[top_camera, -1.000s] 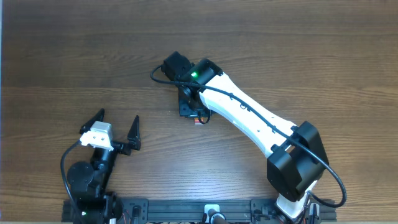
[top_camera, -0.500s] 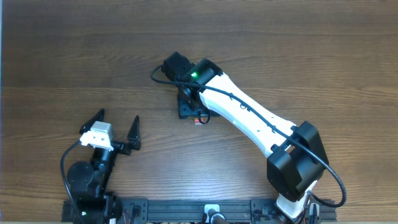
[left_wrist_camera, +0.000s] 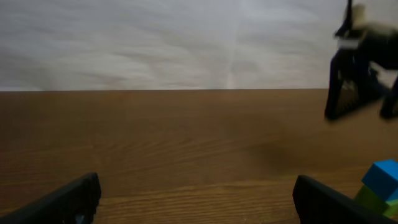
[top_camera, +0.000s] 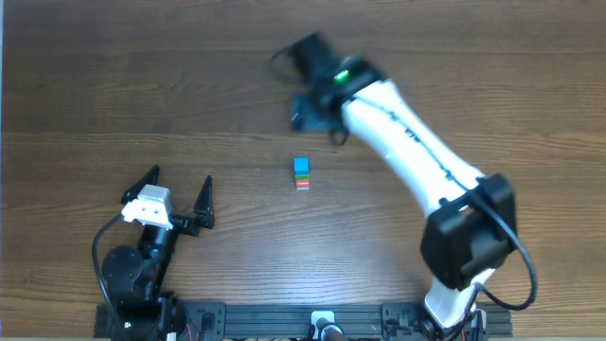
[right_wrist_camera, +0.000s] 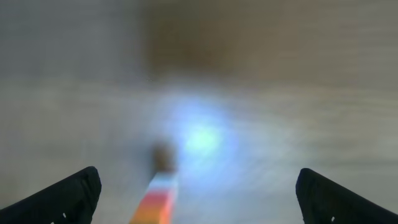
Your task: Stack Cubes
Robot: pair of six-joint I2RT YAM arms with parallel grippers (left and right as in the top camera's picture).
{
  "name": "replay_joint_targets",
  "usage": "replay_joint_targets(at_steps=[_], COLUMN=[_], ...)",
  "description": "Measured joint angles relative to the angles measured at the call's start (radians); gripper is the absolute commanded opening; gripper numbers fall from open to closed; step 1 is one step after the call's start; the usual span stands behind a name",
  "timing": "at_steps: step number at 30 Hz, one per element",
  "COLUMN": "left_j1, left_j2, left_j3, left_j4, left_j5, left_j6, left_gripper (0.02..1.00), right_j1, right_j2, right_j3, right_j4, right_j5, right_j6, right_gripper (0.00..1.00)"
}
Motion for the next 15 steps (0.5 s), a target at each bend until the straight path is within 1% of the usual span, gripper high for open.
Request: replay_joint_targets(at_steps=[1, 5, 7, 11, 15], left_j1=[0.000, 0.000, 0.000, 0.000, 0.000], left_j2=[0.000, 0.000, 0.000, 0.000, 0.000], left_j3=[0.000, 0.000, 0.000, 0.000, 0.000], left_j4=[0.000, 0.000, 0.000, 0.000, 0.000], left_j5=[0.000, 0.000, 0.000, 0.000, 0.000], left_j6=[0.000, 0.000, 0.000, 0.000, 0.000], left_gripper=[0.998, 0.998, 0.996, 0.998, 0.998], right_j1=[-0.055, -0.217, -0.279, -0.359, -0.426], right_j2=[0.000, 0.000, 0.000, -0.028, -0.151], right_j3=[0.011, 0.026, 0.025, -0.013, -0.148], right_j4=[0.008, -0.001, -0.010, 0.031, 0.153], right_j5=[0.015, 0.049, 0.063, 0.080, 0.080], right_j6=[-0.025, -0.119, -0.168, -0.242, -0.296], right_gripper=[0.993, 0.993, 0.991, 0.991, 0.991])
